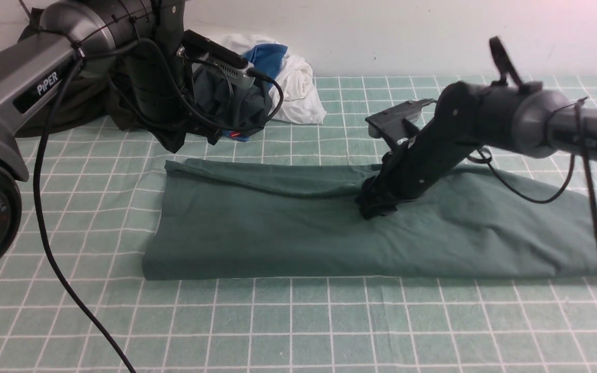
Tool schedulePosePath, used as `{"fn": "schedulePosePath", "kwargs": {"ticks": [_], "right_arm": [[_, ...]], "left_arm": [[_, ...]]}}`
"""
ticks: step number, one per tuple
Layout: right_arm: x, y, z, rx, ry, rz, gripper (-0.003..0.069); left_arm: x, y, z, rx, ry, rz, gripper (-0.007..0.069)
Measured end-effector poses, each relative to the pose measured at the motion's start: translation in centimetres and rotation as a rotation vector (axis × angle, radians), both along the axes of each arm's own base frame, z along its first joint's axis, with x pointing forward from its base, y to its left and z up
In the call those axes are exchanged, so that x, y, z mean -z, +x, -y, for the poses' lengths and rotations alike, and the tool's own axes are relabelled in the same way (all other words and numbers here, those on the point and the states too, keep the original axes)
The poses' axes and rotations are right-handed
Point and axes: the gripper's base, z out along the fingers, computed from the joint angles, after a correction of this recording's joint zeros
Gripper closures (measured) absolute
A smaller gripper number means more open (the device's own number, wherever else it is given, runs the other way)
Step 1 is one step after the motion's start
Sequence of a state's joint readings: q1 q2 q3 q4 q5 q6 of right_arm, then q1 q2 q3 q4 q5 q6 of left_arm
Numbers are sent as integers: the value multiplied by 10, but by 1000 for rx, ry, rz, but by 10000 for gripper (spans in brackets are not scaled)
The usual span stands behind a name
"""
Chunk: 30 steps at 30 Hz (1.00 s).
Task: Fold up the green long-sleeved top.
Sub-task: Use the right arm to clamp the right edge of the fabric
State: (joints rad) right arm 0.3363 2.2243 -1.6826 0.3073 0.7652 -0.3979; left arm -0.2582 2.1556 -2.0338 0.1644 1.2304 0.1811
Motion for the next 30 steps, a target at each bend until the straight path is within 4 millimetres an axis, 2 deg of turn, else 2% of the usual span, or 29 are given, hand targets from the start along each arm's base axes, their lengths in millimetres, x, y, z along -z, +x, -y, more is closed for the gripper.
{"fn": "schedulePosePath", "kwargs": {"ticks": [3,5,6,8,9,11,12,13,14,17,19,20,22,24,27,30], "right_arm": [[-4,27,2,144,74,135,343],[-6,33,7,181,84,153,349],[-17,44,21,250,98,171,356],[-31,51,36,284,89,177,359],[-36,53,40,293,92,186,359],[-69,55,69,319,53,183,362],[-72,55,71,321,50,182,363],[-93,49,89,327,17,169,362],[-105,43,101,331,-1,153,363],[-128,22,135,350,-46,98,363],[-135,3,161,382,-70,56,363],[-135,-6,174,403,-80,35,364],[-134,-17,187,429,-86,15,366],[-129,-48,220,510,-98,-34,379],[-114,-77,250,593,-111,-77,391],[-98,-87,265,635,-115,-108,393]], "left_arm": [[0,0,0,1,-1,-1,628],[0,0,0,1,-5,-2,628],[0,-1,2,1,-21,-7,628],[1,-1,4,2,-47,-14,628],[1,-1,5,2,-55,-16,628],[5,-4,9,23,-99,-48,628],[7,-5,10,23,-106,-56,628],[17,-8,11,26,-123,-97,628],[25,-11,12,27,-125,-128,628],[51,-24,10,39,-113,-228,628],[67,-37,7,40,-96,-298,628],[71,-42,5,40,-90,-324,628],[78,-51,2,35,-81,-360,628],[92,-66,-2,34,-68,-403,628],[103,-72,-6,28,-76,-396,628],[103,-74,-6,27,-83,-378,628]]}}
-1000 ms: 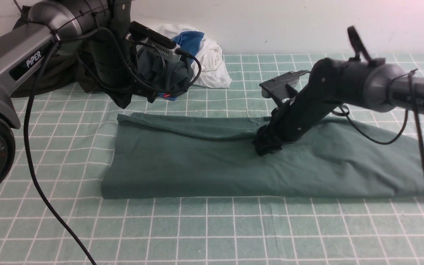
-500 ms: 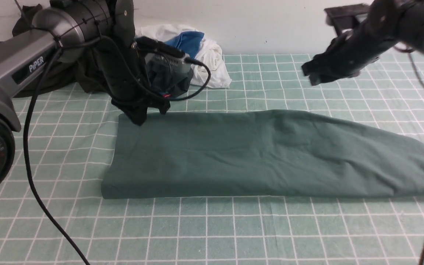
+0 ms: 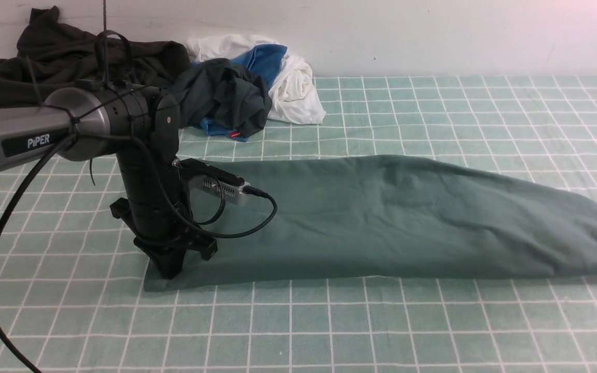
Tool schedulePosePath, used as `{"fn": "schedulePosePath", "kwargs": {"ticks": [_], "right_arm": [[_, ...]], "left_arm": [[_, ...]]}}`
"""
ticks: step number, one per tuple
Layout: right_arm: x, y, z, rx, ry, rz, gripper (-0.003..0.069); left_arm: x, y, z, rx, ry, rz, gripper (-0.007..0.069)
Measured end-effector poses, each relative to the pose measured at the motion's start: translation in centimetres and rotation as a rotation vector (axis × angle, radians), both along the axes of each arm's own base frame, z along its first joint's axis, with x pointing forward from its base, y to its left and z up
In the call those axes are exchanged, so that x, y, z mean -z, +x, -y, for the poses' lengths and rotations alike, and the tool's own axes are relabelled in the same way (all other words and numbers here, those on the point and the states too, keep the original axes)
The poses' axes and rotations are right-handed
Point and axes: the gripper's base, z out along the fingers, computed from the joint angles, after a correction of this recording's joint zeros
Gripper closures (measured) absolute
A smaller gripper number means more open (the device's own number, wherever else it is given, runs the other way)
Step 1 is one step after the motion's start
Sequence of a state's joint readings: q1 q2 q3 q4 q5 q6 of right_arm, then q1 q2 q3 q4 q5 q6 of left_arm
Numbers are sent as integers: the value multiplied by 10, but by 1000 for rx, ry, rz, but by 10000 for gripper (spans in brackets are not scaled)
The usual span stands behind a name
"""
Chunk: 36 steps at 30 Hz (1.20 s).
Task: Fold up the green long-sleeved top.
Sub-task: Use the right arm to clamp the right edge of the fabric
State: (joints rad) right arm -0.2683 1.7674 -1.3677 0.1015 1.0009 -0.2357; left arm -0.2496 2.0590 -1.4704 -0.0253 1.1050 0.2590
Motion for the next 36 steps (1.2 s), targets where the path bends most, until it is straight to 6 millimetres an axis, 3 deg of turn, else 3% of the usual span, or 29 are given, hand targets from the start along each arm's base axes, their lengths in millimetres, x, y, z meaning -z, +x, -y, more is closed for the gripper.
{"fn": "schedulePosePath", "kwargs": {"ticks": [7,9,12,13,19,22,25,26,29,30,31,34,36], "right_arm": [[38,3,18,35,-2,-29,286],[54,8,20,35,4,-56,211],[67,11,22,29,-6,-80,156],[80,13,26,38,-26,-107,120],[101,17,29,87,-32,-130,111],[101,17,29,95,-20,-133,158],[102,17,27,103,1,-135,278],[102,17,27,104,3,-136,278],[98,19,27,93,7,-157,505],[97,20,28,92,6,-157,518],[90,21,29,81,-4,-166,595],[68,24,32,68,-40,-158,615],[35,27,35,79,-82,-99,615]], "left_arm": [[0,0,0,-1,-4,5,627],[0,0,0,0,-5,5,627],[0,0,0,0,-5,5,627],[0,0,0,0,-5,5,627],[0,0,0,-1,-6,6,627],[0,0,0,-1,-6,5,627],[0,0,0,-1,-6,5,627],[0,0,0,-1,-6,5,627],[-4,-1,0,-1,-9,19,627],[-5,-1,0,-1,-10,21,627],[-11,-2,0,-1,-15,43,627],[-38,-7,-3,-4,-29,112,627],[-73,-17,-5,-12,-46,185,627]]}}
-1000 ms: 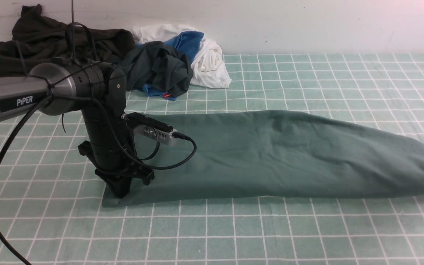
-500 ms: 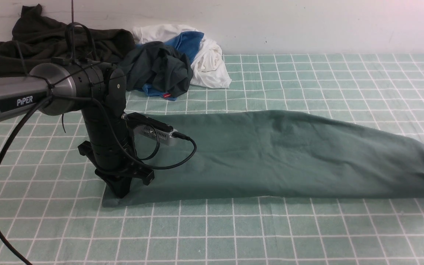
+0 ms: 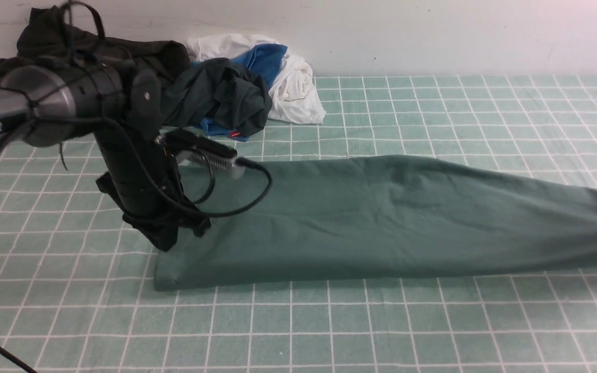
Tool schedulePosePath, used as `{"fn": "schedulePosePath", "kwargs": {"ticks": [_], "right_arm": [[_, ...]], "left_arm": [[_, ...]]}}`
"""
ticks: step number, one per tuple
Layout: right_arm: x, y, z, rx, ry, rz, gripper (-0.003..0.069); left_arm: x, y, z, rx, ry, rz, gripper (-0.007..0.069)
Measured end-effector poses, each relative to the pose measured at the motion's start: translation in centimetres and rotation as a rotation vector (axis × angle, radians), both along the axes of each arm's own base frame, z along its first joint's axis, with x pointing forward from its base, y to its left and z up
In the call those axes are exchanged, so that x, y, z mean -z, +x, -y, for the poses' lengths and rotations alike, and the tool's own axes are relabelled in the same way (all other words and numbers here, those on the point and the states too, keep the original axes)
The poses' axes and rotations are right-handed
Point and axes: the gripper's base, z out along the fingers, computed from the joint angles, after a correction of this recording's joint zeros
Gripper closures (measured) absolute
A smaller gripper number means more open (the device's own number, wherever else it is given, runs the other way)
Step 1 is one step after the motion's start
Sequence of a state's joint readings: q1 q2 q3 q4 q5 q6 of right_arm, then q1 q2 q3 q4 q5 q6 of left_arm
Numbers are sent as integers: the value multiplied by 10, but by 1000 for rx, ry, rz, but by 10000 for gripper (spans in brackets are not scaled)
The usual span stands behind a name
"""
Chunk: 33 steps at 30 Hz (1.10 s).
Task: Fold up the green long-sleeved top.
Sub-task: Use the right arm to clamp the right edge of the fabric, then use the right arm to drag the right edge of the fabric to the left and folds it over the left edge
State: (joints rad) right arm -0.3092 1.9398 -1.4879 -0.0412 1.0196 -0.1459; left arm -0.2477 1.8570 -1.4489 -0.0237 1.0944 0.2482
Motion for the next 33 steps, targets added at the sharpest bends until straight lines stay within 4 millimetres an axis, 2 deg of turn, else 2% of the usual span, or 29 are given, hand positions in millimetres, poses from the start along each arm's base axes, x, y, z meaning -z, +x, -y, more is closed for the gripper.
{"fn": "schedulePosePath", "kwargs": {"ticks": [1,3,4,5,6,7,8,9,10,12,13,14,15,18,19,20,22,25,26,27,29,31,32,33], "right_arm": [[-14,0,1,-1,-18,28,615],[-49,0,-4,-11,-48,102,615],[-73,-2,-11,-27,-64,152,615],[-80,-2,-14,-35,-70,172,615],[-110,-4,-32,-82,-84,237,615],[-126,-4,-46,-123,-89,279,615],[-135,-5,-56,-148,-85,302,615],[-151,-5,-78,-205,-74,344,615],[-153,-5,-82,-215,-66,351,615],[-174,-4,-140,-357,-6,426,615],[-178,-5,-165,-419,26,444,615],[-179,-5,-175,-443,35,449,615],[-178,-7,-215,-539,83,466,615],[-163,-11,-287,-696,167,481,615],[-163,-11,-288,-695,170,487,615],[-150,-12,-319,-753,209,484,615],[-124,-13,-363,-820,268,467,615],[-87,-13,-408,-868,323,459,613],[-82,-14,-413,-876,325,451,612],[-63,-13,-430,-890,344,454,591],[-46,-12,-442,-889,368,442,547],[-40,-11,-447,-867,413,436,445],[-40,-11,-447,-863,420,434,434],[-41,-12,-447,-861,427,435,390]], "left_arm": [[-10,-4,-1,-6,-6,18,627],[-44,-19,-5,-14,-25,88,627],[-63,-29,-7,-18,-37,127,627],[-70,-32,-8,-18,-41,142,627],[-92,-46,-12,-22,-55,192,627],[-102,-52,-13,-22,-62,219,627],[-111,-59,-15,-22,-69,244,627],[-123,-68,-17,-22,-78,277,627],[-123,-68,-17,-22,-78,276,627],[-143,-86,-22,-21,-91,327,627],[-150,-94,-24,-21,-94,339,627],[-151,-95,-24,-21,-95,340,627],[-160,-107,-27,-21,-99,354,627],[-170,-123,-31,-24,-107,382,627],[-170,-125,-31,-25,-108,384,627],[-172,-133,-34,-26,-112,397,627],[-172,-148,-37,-26,-114,405,627],[-166,-164,-41,-27,-117,414,627],[-166,-165,-42,-27,-117,413,627],[-161,-172,-43,-27,-119,421,627],[-156,-178,-45,-27,-120,426,627],[-150,-184,-46,-28,-119,427,627],[-149,-184,-47,-28,-118,422,627],[-148,-186,-47,-28,-118,423,627]]}}
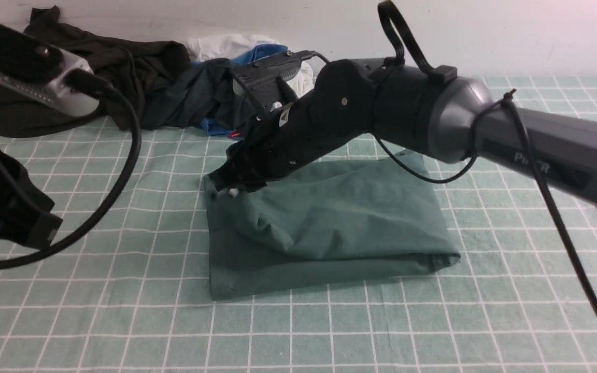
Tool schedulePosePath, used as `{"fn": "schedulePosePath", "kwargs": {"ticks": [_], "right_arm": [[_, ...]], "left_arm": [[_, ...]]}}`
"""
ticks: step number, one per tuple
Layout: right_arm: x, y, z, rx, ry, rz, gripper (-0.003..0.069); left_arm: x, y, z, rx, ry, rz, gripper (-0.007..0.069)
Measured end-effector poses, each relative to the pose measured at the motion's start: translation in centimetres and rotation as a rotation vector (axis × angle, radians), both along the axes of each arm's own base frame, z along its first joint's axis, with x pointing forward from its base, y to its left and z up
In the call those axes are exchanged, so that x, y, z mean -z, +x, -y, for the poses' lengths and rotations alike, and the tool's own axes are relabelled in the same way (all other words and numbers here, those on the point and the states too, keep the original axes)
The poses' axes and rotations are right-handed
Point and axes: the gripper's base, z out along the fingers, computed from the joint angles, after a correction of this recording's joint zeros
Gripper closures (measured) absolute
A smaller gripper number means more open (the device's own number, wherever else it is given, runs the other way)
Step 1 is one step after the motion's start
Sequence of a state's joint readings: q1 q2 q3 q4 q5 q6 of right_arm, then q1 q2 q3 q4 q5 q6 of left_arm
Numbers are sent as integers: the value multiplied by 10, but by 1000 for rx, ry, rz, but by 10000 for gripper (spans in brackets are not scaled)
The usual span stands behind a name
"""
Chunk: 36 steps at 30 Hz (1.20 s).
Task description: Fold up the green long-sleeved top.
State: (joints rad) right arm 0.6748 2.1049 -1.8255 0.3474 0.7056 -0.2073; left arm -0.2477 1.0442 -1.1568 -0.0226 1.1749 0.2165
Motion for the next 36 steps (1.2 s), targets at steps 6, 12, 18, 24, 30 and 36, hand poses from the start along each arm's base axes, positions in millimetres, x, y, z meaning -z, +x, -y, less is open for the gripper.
{"fn": "schedulePosePath", "kwargs": {"ticks": [6,12,18,24,30,36], "right_arm": [[-40,-8,35,-22,-70,-30,137],[-93,-36,86,-36,-228,-48,218],[-138,-91,129,-13,-236,49,478],[-150,-154,171,42,-126,197,657],[-142,-214,210,83,-23,334,671],[-136,-252,235,102,47,432,673]], "left_arm": [[16,-26,-7,-4,-21,74,627],[48,-72,-18,-33,-65,155,627],[89,-113,-29,-104,-148,220,627],[100,-137,-36,-142,-226,375,627],[97,-150,-41,-141,-236,486,627],[97,-150,-41,-141,-237,488,627]]}}
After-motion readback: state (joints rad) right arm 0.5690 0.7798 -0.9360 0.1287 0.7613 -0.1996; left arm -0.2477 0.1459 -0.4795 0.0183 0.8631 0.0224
